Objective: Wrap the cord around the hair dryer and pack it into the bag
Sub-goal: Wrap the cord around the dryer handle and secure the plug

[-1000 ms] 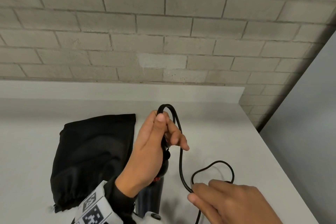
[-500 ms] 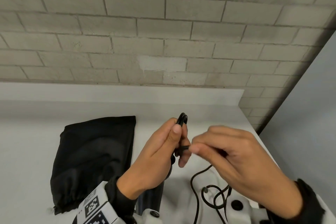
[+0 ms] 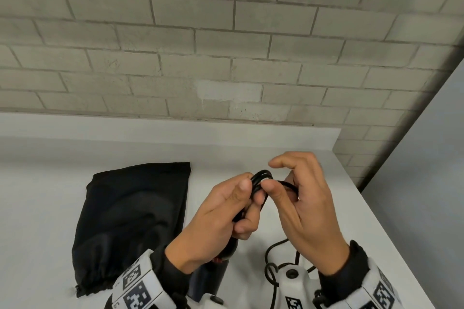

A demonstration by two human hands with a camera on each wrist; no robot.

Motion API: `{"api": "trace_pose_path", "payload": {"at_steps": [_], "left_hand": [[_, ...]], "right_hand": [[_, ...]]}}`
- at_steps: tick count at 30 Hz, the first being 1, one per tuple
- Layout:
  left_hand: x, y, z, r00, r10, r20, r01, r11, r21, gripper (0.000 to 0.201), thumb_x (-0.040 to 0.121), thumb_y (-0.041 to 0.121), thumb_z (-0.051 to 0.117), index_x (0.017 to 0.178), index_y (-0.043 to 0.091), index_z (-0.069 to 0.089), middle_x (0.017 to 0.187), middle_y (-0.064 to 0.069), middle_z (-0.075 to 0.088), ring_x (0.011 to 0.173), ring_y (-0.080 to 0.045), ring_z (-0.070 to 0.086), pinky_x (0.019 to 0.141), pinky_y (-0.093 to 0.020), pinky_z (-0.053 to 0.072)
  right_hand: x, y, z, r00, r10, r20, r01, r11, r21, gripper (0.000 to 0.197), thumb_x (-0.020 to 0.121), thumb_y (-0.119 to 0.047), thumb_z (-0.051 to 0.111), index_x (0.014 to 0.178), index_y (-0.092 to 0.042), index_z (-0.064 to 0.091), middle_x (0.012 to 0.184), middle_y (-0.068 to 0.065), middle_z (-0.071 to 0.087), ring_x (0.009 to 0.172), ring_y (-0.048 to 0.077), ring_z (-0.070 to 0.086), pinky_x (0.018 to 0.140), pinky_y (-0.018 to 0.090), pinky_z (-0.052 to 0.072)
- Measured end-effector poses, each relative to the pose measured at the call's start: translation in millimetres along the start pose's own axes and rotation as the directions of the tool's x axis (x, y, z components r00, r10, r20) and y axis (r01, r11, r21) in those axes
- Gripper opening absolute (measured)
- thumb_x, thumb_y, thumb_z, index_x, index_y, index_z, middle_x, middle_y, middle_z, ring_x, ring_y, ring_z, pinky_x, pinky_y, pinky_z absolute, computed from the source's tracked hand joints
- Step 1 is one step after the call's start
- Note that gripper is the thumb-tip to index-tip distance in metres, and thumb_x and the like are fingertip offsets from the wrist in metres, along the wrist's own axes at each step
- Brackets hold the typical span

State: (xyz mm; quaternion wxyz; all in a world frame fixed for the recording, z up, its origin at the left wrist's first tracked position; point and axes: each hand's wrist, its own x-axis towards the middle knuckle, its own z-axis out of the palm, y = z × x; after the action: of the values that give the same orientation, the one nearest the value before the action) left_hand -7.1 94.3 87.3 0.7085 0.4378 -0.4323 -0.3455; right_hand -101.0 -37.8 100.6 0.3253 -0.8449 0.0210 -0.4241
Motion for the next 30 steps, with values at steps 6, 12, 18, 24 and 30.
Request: {"api": "trace_pose_path", "payload": {"at_steps": [6, 12, 18, 24, 30], "left_hand": [[1, -1, -5, 0.999, -0.042, 0.002, 0.042, 0.993, -0.111, 0.044, 0.088, 0.061, 0.058, 0.081, 0.018, 0.061, 0.046, 0.011, 0.037, 0.039, -0.006, 0.025, 0.043, -0.018, 0.024], [1, -4, -4, 0.999, -0.021, 0.041, 0.026, 0.991, -0.129, 0.04, 0.092, 0.056, 0.057, 0.08, 0.017, 0.059, 0.05, 0.009, 0.04, 0.046, -0.013, 0.034, 0.051, -0.024, 0.036], [-1, -8, -6, 0.999, 0.011, 0.049, -0.007, 0.996, -0.084, 0.037, 0.095, 0.052, 0.054, 0.083, 0.017, 0.056, 0.05, 0.007, 0.045, 0.052, -0.017, 0.053, 0.07, -0.032, 0.048], [0, -8, -6, 0.999, -0.021, 0.024, 0.024, 0.995, -0.094, 0.04, 0.093, 0.055, 0.055, 0.082, 0.017, 0.055, 0.052, 0.01, 0.033, 0.042, -0.006, 0.03, 0.052, -0.026, 0.04], [2, -8, -2, 0.999, -0.033, 0.034, 0.036, 0.994, -0.1, 0.042, 0.092, 0.057, 0.055, 0.084, 0.016, 0.057, 0.051, 0.01, 0.035, 0.042, -0.006, 0.031, 0.052, -0.025, 0.039]], "right_hand": [[-1, 13, -11, 0.933, 0.038, 0.357, -0.063, 0.996, 0.058, 0.043, 0.099, -0.051, 0.036, 0.134, -0.029, 0.047, 0.115, -0.016, 0.058, 0.103, 0.005, 0.06, 0.085, 0.013, 0.045], [2, 17, -19, 0.945, 0.007, 0.327, -0.007, 1.0, -0.001, 0.022, 0.097, -0.014, 0.042, 0.112, -0.015, 0.058, 0.079, -0.009, 0.06, 0.07, 0.002, 0.055, 0.065, 0.007, 0.038], [-3, 17, -14, 0.939, 0.086, 0.332, -0.099, 0.995, 0.02, 0.025, 0.094, -0.007, 0.039, 0.111, -0.017, 0.056, 0.077, -0.007, 0.06, 0.07, 0.004, 0.056, 0.063, 0.008, 0.039], [-9, 16, -10, 0.94, 0.109, 0.324, -0.119, 0.993, 0.013, 0.028, 0.098, -0.023, 0.042, 0.125, -0.029, 0.047, 0.084, -0.014, 0.059, 0.073, 0.003, 0.056, 0.065, 0.008, 0.039], [-14, 16, -7, 0.99, -0.038, 0.136, 0.041, 0.999, -0.018, 0.03, 0.1, -0.046, 0.04, 0.122, -0.031, 0.052, 0.093, -0.02, 0.06, 0.078, 0.001, 0.058, 0.071, 0.011, 0.044]]}}
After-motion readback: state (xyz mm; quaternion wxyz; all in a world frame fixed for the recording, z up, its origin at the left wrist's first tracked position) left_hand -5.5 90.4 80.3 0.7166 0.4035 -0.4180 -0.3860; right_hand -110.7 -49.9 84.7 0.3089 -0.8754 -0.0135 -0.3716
